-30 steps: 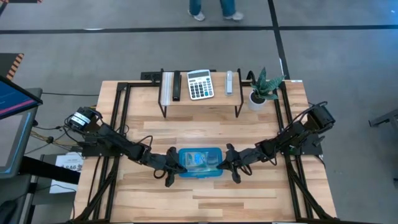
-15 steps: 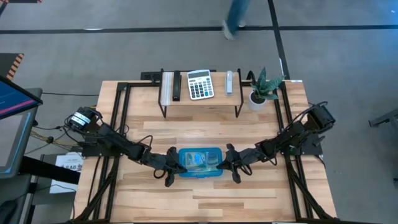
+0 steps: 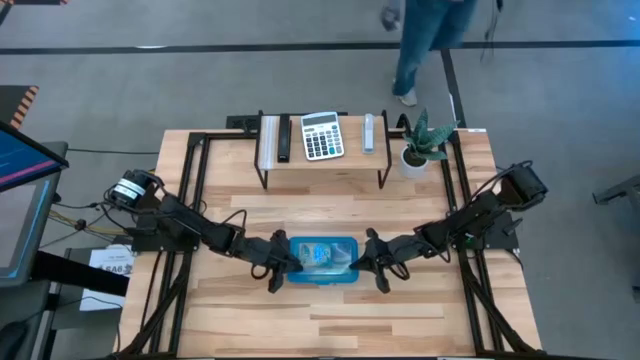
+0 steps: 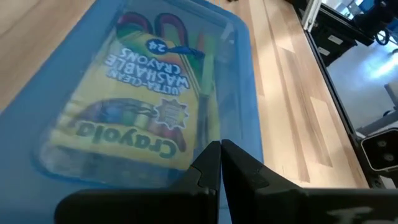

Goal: Pack school essentials
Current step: Close the blue supply box, then return to Home Position

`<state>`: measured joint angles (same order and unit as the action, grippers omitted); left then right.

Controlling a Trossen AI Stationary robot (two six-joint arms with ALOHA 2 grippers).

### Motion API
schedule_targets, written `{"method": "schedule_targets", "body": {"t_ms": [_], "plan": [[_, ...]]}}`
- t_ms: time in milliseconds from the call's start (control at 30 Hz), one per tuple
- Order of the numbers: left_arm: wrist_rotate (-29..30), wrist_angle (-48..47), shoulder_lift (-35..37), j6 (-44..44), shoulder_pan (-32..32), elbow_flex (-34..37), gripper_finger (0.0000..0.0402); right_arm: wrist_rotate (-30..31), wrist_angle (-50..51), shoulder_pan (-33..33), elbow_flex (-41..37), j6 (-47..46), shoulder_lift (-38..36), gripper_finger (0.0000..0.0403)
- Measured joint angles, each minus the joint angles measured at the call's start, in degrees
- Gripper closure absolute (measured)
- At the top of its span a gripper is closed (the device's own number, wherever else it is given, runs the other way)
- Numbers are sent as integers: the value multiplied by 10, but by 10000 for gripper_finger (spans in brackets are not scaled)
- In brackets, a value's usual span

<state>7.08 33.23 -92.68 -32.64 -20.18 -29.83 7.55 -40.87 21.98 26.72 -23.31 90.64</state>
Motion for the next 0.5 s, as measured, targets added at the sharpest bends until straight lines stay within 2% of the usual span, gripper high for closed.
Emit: {"method": "schedule_targets", "body": {"t_ms": [300, 500], "plan": [[-44, -12, 0, 39, 29, -31, 397, 9, 35, 0, 0, 30, -59, 390], [-49, -99, 14, 94, 41, -78, 397, 31, 65, 0, 0, 57, -100, 390]]}}
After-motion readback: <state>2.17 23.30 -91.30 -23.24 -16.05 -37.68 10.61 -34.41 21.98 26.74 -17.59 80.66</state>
